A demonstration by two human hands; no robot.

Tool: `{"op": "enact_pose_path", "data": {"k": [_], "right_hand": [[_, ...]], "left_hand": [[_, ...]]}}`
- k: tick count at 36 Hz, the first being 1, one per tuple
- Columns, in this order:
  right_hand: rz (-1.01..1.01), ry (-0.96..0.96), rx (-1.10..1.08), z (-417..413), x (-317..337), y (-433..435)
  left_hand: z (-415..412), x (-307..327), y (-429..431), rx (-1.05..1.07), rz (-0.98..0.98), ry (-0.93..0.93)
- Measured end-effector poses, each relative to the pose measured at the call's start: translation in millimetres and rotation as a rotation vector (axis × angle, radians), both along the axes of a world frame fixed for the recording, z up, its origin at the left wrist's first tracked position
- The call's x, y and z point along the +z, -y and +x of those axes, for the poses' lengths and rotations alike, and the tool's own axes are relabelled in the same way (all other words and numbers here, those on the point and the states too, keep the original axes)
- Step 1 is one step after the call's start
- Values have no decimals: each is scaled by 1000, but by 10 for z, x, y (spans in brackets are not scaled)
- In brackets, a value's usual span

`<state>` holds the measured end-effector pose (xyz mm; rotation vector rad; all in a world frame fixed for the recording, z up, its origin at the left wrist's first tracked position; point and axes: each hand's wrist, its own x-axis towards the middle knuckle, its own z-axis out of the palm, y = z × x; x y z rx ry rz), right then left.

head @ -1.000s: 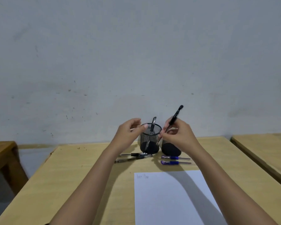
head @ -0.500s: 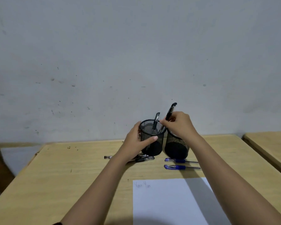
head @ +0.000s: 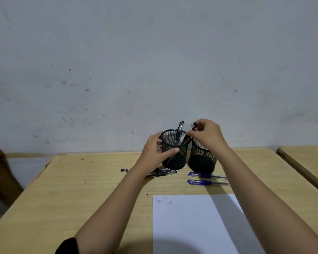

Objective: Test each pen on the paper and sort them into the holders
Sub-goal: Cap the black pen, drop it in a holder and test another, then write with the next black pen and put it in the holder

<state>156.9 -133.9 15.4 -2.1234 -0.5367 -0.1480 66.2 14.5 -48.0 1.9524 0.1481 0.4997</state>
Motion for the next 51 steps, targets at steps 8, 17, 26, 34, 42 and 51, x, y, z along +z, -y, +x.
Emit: {"op": "enact_pose_path", "data": {"k": [8, 17, 26, 34, 42, 51], "right_hand": [[75, 169, -10, -286, 73, 121], [-118, 123, 360, -912, -383, -166], [-437, 230, 432, -1053, -788, -431], [-583, 381, 454, -1088, -822, -519], [-76, 207, 403, -1175, -622, -410], [605, -377, 324, -1500, -521, -140]], "left_hand": [[-341, 38, 12, 129, 69, -51], [-1406, -229, -133, 265, 378, -204], [-1687, -452, -110, 282, 592, -414], [-1693, -460, -99, 289, 597, -407], [-1696, -434, -114, 276, 520, -411], [-1725, -345, -104, 304, 129, -213]]}}
